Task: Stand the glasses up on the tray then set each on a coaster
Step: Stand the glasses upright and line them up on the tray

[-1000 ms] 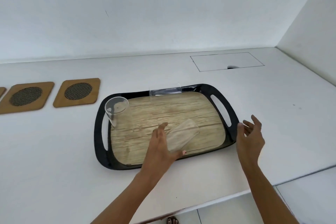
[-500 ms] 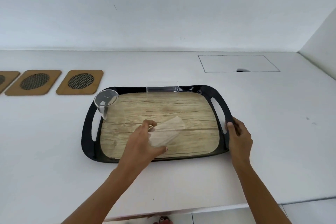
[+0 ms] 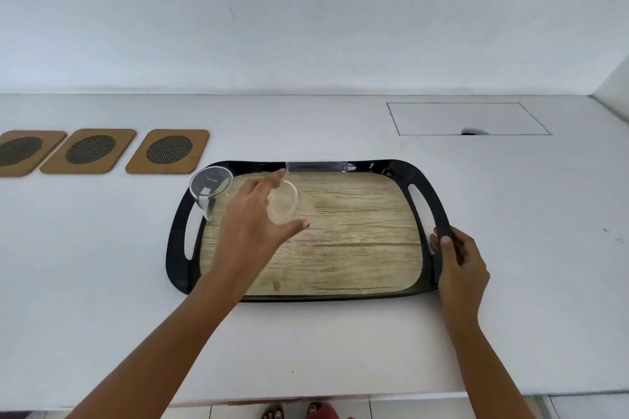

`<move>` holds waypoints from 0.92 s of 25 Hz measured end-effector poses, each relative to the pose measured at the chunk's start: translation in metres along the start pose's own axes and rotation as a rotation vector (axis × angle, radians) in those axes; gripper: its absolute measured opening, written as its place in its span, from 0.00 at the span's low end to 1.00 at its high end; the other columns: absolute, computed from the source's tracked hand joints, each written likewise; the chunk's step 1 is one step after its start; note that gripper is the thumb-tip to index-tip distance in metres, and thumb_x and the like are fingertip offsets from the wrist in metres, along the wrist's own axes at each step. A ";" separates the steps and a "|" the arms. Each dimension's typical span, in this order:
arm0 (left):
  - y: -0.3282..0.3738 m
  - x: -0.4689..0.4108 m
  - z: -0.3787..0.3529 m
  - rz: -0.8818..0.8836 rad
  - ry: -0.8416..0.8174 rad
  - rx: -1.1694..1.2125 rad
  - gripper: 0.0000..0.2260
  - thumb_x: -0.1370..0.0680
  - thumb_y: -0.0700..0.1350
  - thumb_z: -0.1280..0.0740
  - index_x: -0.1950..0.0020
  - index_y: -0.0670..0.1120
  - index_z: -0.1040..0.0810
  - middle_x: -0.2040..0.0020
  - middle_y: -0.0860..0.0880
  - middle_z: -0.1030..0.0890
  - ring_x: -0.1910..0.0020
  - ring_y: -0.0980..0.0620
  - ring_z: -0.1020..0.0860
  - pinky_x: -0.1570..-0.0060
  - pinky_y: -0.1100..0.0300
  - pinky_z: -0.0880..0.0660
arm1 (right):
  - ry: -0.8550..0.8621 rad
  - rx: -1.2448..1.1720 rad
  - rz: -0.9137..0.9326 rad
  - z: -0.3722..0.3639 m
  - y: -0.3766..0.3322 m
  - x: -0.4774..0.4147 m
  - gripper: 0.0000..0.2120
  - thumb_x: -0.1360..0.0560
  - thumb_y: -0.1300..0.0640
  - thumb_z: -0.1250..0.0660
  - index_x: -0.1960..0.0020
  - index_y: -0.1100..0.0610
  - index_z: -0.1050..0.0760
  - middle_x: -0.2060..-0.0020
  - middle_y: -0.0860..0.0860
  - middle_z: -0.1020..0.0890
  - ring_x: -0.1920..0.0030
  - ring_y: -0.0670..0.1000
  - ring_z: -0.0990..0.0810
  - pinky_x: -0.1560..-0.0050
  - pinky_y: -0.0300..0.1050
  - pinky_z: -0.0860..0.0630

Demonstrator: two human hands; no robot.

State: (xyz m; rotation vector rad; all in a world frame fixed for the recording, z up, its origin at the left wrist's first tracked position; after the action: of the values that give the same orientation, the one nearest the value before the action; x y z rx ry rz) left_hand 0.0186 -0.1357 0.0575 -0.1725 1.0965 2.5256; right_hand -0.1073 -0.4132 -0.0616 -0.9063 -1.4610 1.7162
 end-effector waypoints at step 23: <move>0.013 -0.030 -0.018 -0.104 -0.099 -0.295 0.40 0.29 0.62 0.32 0.22 0.53 0.46 0.23 0.49 0.45 0.27 0.47 0.39 0.32 0.51 0.34 | -0.028 -0.003 0.034 0.000 0.000 -0.001 0.08 0.20 0.57 0.38 0.43 0.50 0.23 0.52 0.43 0.15 0.51 0.42 0.16 0.48 0.30 0.25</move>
State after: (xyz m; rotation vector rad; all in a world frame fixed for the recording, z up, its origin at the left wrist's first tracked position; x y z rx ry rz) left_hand 0.0401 -0.1658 0.0619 -0.1761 0.6570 2.5588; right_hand -0.1069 -0.4140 -0.0615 -0.9163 -1.4746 1.7586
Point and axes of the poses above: each hand's wrist, its own x-axis away from the middle knuckle, its own z-axis out of the back of the hand, y = z × x, the point moved 2 cm from there along -x, towards the middle knuckle
